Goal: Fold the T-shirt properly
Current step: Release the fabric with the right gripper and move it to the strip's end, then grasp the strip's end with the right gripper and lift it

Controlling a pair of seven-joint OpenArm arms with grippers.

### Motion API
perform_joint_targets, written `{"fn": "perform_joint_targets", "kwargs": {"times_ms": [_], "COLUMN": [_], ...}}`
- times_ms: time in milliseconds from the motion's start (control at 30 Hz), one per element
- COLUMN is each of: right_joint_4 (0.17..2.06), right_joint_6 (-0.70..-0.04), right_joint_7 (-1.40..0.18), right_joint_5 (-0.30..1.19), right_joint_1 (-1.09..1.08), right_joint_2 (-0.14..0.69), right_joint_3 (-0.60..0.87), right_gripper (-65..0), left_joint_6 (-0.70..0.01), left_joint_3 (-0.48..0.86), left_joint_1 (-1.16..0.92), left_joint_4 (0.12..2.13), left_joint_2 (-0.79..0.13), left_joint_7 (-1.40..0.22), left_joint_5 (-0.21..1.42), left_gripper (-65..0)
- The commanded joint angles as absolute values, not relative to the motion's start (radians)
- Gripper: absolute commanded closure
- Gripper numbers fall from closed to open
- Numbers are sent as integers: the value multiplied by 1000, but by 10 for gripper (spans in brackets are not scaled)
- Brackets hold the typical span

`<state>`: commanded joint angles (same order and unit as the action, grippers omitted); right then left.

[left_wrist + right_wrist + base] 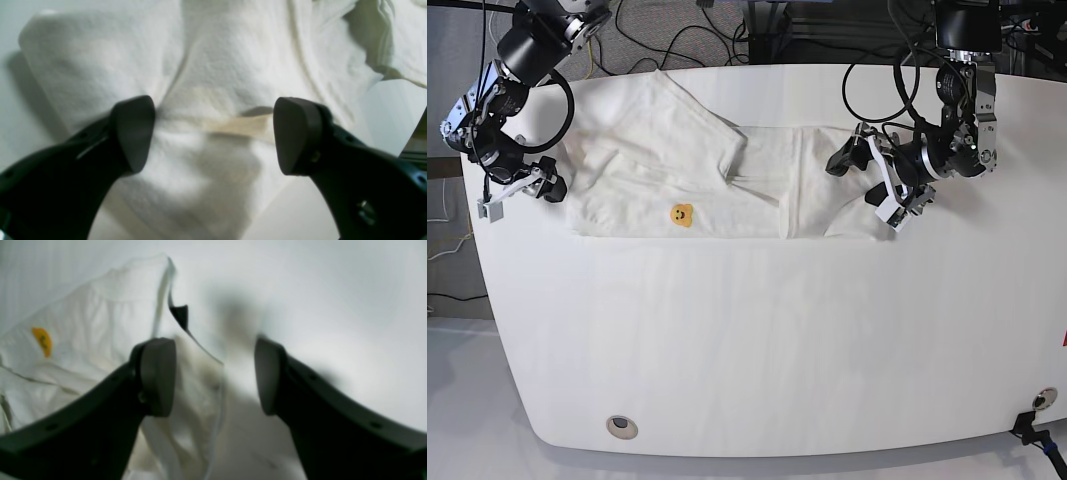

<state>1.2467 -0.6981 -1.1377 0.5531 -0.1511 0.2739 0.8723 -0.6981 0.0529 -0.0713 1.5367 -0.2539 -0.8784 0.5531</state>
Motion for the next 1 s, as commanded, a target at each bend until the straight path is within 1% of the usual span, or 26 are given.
{"fn": "perform_joint_targets", "kwargs": {"times_ms": [200,267,333,400,433,533,667,767,867,1000], "right_joint_4": [1247,1248,1250,1251,1251,1251,1253,1290,1294,1294], "right_joint_6": [-698,-698,-698,-698,-698,-698,-698,-698,-698,-698], "right_joint_7": [-1139,-1139,-1141,-1155,-1167,-1190,-1247,-1271,-1300,-1314], "right_joint_5": [553,553,555,555,564,680,797,894,923,924], "right_joint_1": [-154,-156,-159,-159,-159,-150,-134,-128,-122,-104], "right_joint_2": [277,277,277,277,278,286,318,349,360,361], "right_joint_3": [871,871,871,872,872,872,869,868,872,874], "right_gripper": [-373,-421,-508,-559,-562,-562,-562,-562,-562,-562], "left_joint_6": [-698,-698,-698,-698,-698,-698,-698,-698,-698,-698], "left_joint_3": [50,50,50,50,50,50,48,48,48,48], "left_joint_1": [-68,-68,-68,-68,-68,-68,-67,-67,-67,-67], "left_joint_4": [1537,1537,1537,1537,1535,1535,1535,1535,1535,1535], "left_joint_2": [-254,-254,-254,-254,-254,-254,-254,-254,-254,-254], "left_joint_7": [-878,-878,-878,-878,-878,-878,-878,-878,-878,-878], "left_joint_5": [553,553,553,553,553,553,553,553,553,553], "left_gripper": [-528,-528,-528,-528,-528,-528,-528,-528,-528,-528]}}
